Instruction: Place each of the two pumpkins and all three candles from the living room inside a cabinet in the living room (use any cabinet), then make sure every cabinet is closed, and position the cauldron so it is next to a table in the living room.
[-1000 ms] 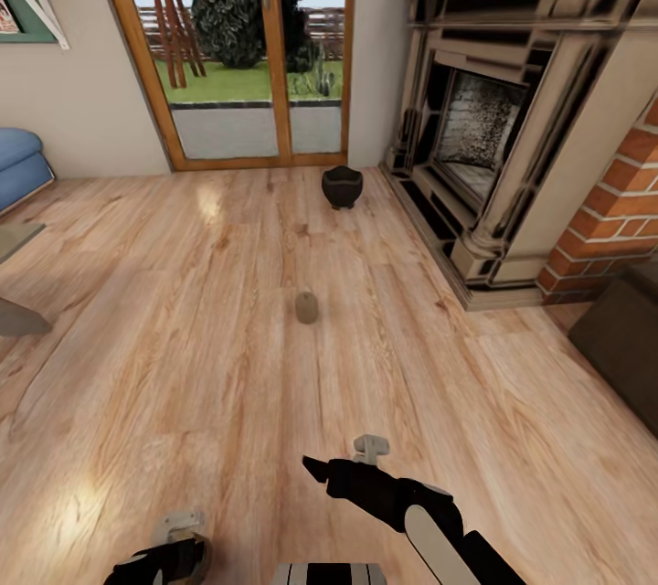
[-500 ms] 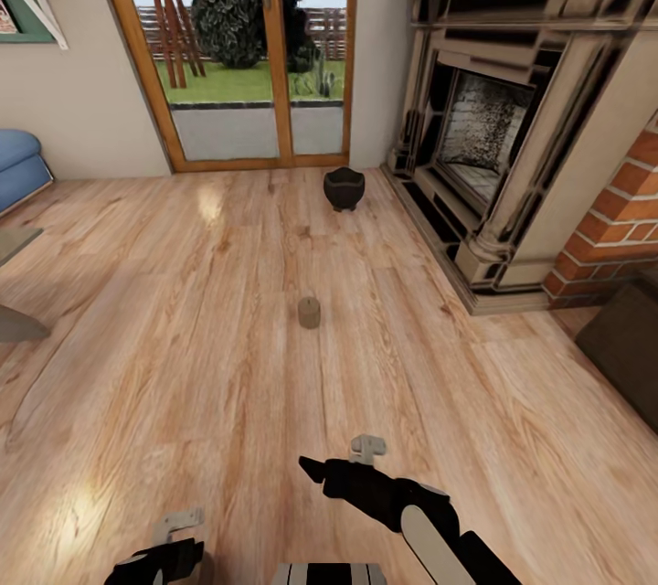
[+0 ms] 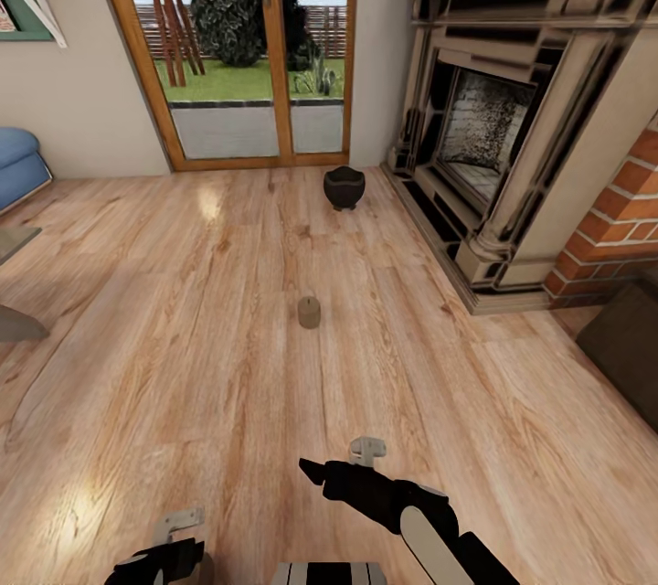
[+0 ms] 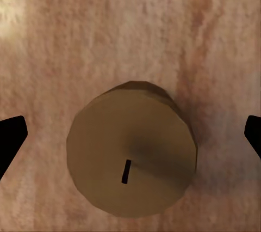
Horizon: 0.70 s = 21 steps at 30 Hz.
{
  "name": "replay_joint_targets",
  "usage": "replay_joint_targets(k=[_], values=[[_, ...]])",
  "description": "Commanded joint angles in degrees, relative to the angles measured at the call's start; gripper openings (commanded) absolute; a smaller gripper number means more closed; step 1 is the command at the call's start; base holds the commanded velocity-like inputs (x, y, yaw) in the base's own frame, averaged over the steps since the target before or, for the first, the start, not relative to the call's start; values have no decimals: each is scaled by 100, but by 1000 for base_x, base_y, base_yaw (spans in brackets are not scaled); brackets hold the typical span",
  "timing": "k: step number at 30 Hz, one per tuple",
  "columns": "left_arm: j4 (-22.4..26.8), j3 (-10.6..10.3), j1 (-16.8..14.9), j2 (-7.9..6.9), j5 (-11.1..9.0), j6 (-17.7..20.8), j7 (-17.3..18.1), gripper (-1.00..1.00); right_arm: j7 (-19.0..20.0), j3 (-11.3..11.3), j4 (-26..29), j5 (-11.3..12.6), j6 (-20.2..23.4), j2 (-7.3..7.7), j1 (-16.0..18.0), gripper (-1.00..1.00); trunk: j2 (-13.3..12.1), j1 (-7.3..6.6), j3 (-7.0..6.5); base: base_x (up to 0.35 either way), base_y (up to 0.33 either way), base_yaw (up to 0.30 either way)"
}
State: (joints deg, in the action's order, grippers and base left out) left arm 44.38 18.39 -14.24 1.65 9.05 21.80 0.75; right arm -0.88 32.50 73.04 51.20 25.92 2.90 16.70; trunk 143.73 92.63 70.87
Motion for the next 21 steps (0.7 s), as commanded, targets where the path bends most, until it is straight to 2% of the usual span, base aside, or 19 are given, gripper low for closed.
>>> replay_joint_targets(k=[1, 9, 15, 17, 21], values=[[0, 3, 0, 1, 0, 0, -2, 100, 0, -3, 0, 2, 0, 0, 0, 100, 1, 3, 22, 0, 0, 0], [0, -1, 0, -3, 0, 0, -5, 100, 0, 1, 0, -4, -2, 0, 0, 100, 12, 23, 199, 0, 0, 0], [0, -2, 0, 0, 7, 0, -5, 100, 3, -6, 56, 6, 0, 30, 0, 100, 12, 23, 199, 0, 0, 0], [0, -2, 0, 1, 8, 0, -5, 100, 12, -26, 87, 10, 3, 70, 0, 100, 15, 28, 244, 0, 0, 0], [0, -2, 0, 2, 9, 0, -5, 100, 267, -61, 107, 13, 8, 122, 0, 100, 17, 34, 288, 0, 0, 0]])
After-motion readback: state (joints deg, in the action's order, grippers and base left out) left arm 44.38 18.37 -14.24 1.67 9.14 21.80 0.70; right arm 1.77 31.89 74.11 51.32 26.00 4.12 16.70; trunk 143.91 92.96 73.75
